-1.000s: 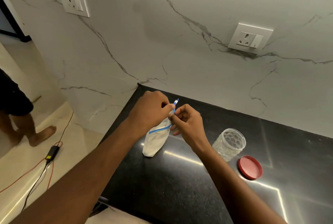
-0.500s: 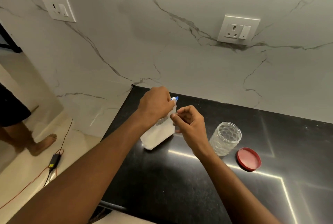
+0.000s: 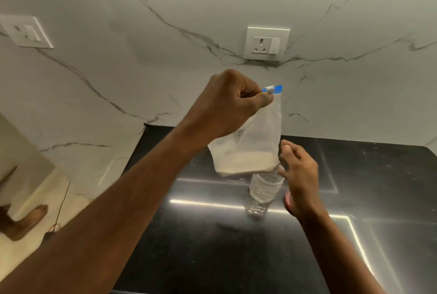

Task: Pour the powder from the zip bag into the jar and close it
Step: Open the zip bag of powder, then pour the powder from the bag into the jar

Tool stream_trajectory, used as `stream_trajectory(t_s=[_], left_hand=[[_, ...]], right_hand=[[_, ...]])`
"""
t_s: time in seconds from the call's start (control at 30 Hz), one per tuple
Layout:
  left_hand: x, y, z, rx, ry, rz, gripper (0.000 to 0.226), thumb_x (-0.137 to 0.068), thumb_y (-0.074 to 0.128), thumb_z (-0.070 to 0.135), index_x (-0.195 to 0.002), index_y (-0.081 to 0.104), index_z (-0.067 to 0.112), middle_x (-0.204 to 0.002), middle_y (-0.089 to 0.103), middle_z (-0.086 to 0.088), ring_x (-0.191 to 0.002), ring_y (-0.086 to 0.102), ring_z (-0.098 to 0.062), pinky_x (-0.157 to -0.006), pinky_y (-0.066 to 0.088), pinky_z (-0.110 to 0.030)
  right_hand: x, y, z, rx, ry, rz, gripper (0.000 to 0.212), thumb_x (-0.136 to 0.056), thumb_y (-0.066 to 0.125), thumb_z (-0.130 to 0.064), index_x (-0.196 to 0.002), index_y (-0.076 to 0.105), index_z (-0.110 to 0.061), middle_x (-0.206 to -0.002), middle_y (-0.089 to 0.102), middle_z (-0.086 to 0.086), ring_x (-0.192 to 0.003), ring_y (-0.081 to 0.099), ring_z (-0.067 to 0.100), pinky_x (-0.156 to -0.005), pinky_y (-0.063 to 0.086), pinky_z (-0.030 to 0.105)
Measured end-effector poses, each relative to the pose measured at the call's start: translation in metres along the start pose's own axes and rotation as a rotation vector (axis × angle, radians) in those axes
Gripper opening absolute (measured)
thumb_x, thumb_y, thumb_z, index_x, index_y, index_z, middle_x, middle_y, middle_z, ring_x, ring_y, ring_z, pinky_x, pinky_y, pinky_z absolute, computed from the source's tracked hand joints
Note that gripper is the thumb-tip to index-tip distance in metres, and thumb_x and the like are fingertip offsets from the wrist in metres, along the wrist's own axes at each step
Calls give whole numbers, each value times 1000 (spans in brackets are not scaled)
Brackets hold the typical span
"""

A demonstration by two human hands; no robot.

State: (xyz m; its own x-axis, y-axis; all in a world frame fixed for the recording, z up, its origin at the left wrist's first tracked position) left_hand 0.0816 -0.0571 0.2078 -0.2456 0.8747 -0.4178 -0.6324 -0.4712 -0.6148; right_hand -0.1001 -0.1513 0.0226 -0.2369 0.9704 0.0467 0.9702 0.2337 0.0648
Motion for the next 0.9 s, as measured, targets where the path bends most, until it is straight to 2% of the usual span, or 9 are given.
stream_trajectory(t_s=[0.1, 0.17, 0.23, 0.33, 0.47, 0.6, 0.7, 0.77, 0.9], left_hand=[[-7, 24, 10, 87, 28, -33, 44, -102, 73, 32, -77, 78, -3, -63, 67, -21, -48, 45, -12, -47, 37, -15], [-8, 41, 13, 163, 11, -36, 44, -101, 73, 34, -82, 78, -6, -75, 71, -29, -55, 57, -33, -54, 51, -37], [-9, 58, 14, 239, -27, -43, 44, -100, 74, 35, -85, 78, -6, -82, 71, -33, -65, 64, -46, -62, 55, -49], [-13, 82, 20, 341, -82, -92, 37, -99, 76, 34, -87, 82, 0, -85, 70, -37, -62, 63, -43, -65, 56, -56], [-15, 107, 34, 395, -76, -142, 31, -100, 75, 33, -89, 85, 5, -85, 72, -36, -70, 66, -54, -62, 55, -54], [-16, 127, 43, 424, -54, -174, 28, -100, 76, 33, -93, 86, 7, -87, 73, -35, -75, 66, -55, -62, 50, -46], [-13, 136, 43, 416, -51, -195, 27, -100, 75, 33, -96, 87, 9, -88, 74, -35, -77, 66, -56, -66, 54, -59], [-10, 137, 37, 421, -72, -173, 26, -100, 75, 33, -93, 87, 11, -87, 75, -33, -77, 67, -56, -65, 56, -60], [-8, 136, 9, 590, -249, -107, 19, -96, 79, 28, -82, 88, 19, -86, 82, -16, -74, 77, -31, -69, 61, -41]], right_hand=[[1, -28, 0, -142, 217, -60, 33, -103, 58, -47, -114, 76, -22, -109, 81, 2, -101, 78, 22, -74, 66, 38], [3, -48, 1, -259, 288, -28, 34, -103, 61, -42, -118, 74, -15, -110, 81, 8, -100, 79, 25, -73, 66, 37], [5, -67, 3, -383, 330, 34, 33, -103, 63, -35, -119, 73, -9, -111, 80, 14, -101, 79, 28, -73, 66, 35], [10, -97, 7, -464, 344, 86, 27, -107, 55, -24, -118, 75, -9, -115, 79, 15, -105, 78, 29, -80, 65, 36], [16, -129, 12, -412, 260, 121, 27, -104, 60, -17, -125, 73, -6, -120, 78, 17, -113, 75, 32, -96, 59, 43], [18, -147, 12, -241, 231, 200, 20, -97, 72, -21, -112, 78, -10, -107, 81, 11, -103, 78, 27, -78, 66, 38], [15, -154, 10, -142, 223, 239, 11, -94, 76, -19, -101, 79, -11, -97, 82, 5, -102, 76, 27, -72, 65, 36], [12, -158, 5, -116, 206, 256, 7, -95, 74, -16, -94, 78, -11, -95, 81, 4, -103, 76, 27, -74, 64, 38], [1, -166, -13, -102, 138, 316, 11, -92, 70, -13, -82, 74, -13, -96, 79, 9, -100, 76, 29, -75, 65, 40]])
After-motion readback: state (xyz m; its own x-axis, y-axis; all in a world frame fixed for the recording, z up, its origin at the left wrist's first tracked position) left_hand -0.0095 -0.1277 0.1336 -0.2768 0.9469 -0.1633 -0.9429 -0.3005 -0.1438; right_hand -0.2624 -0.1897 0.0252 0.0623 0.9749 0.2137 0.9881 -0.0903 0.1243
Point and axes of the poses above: each hand's wrist, its own x-axis away from the middle knuckle, its own y-axis out of the palm, z = x × y, the point moved 2 cm from there along -x, towards the middle knuckle
